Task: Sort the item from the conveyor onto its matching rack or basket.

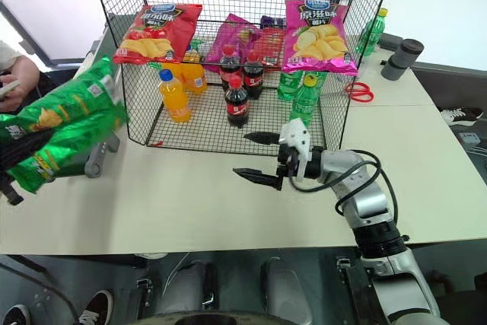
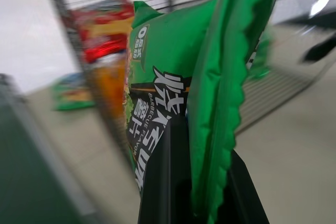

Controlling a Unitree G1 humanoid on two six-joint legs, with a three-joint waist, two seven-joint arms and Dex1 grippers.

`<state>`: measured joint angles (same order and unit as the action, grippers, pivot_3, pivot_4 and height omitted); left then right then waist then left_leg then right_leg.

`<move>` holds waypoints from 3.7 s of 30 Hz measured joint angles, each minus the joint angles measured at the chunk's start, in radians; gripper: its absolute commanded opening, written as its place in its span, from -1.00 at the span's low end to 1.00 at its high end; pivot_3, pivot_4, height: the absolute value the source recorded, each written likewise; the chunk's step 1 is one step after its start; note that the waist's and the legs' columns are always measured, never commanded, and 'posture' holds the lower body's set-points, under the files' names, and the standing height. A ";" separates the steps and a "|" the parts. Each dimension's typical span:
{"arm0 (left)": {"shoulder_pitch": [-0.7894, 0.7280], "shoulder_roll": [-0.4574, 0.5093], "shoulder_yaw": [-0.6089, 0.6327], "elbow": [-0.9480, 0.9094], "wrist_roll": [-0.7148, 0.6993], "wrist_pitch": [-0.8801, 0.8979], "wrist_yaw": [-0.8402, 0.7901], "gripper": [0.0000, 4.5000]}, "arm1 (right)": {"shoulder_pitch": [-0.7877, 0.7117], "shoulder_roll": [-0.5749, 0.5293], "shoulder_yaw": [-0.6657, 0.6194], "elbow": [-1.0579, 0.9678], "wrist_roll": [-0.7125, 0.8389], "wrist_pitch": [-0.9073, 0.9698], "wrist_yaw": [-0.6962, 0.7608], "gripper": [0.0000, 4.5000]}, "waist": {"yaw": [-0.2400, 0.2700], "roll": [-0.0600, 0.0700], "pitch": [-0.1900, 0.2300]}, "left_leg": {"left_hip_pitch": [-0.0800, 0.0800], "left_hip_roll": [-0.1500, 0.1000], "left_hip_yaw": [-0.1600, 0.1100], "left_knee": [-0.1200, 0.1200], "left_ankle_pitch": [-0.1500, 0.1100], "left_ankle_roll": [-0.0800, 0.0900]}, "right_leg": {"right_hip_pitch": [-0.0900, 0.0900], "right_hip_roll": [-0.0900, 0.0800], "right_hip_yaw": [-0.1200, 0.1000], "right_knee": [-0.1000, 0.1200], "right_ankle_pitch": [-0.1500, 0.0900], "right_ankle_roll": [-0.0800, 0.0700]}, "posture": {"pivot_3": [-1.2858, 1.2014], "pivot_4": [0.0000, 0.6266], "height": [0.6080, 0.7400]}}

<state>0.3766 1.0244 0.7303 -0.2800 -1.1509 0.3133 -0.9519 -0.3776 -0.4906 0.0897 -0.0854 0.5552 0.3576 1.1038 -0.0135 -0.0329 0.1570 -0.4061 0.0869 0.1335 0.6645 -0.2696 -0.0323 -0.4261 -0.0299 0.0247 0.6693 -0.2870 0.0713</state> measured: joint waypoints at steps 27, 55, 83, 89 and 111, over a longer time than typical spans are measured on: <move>-0.683 -0.345 -0.606 0.155 -0.181 0.640 -0.196 -0.97 | 0.115 -0.166 -0.190 -0.250 0.650 0.750 -0.116 1.00 | 0.001 -0.001 -0.001 | -0.001 -0.001 -0.005 0.001 0.000 0.000 | 0.001 0.003 0.001 -0.002 0.000 0.000 | 0.03 -0.52 1.00; -0.694 -0.398 -0.548 0.208 -0.018 0.598 -0.156 0.06 | 0.070 -0.110 -0.138 -0.231 0.589 0.720 -0.183 -0.95 | 0.000 -0.001 0.000 | -0.002 -0.001 -0.006 0.001 0.000 0.000 | 0.001 0.003 0.000 -0.002 0.000 0.000 | 0.03 -0.52 1.00; -0.540 -0.464 -0.404 0.161 0.438 0.036 -0.023 1.00 | -0.338 -0.120 0.020 0.040 -0.663 -0.651 -0.470 -0.95 | -0.003 0.000 0.000 | -0.003 -0.001 -0.003 0.000 0.000 0.000 | -0.001 0.002 0.001 -0.003 0.000 0.000 | 0.03 -0.52 1.00; -0.536 -0.517 -0.402 0.142 0.467 -0.037 0.036 1.00 | -0.405 -0.134 0.069 0.211 -0.960 -0.780 -0.647 -0.95 | -0.009 0.000 0.000 | -0.002 -0.001 -0.002 0.000 0.003 -0.004 | -0.001 0.002 0.002 -0.003 0.000 0.000 | 0.03 -0.52 1.00; -0.522 -0.570 -0.445 0.112 0.510 -0.087 0.111 1.00 | -0.622 0.123 0.182 0.577 -1.210 -0.343 -0.902 -0.49 | -0.031 0.001 0.000 | -0.003 0.000 -0.002 -0.001 0.005 -0.009 | -0.002 0.002 0.002 -0.002 0.000 0.001 | 0.03 -0.52 1.00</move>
<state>-0.1452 0.4545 0.2848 -0.1682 -0.6404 0.2262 -0.8407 -0.9997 -0.3680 0.2720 0.4918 -0.6547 0.0149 0.2022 -0.0444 -0.0324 0.1575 -0.4087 0.0866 0.1319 0.6631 -0.2643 -0.0411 -0.4284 -0.0281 0.0263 0.6674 -0.2871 0.0718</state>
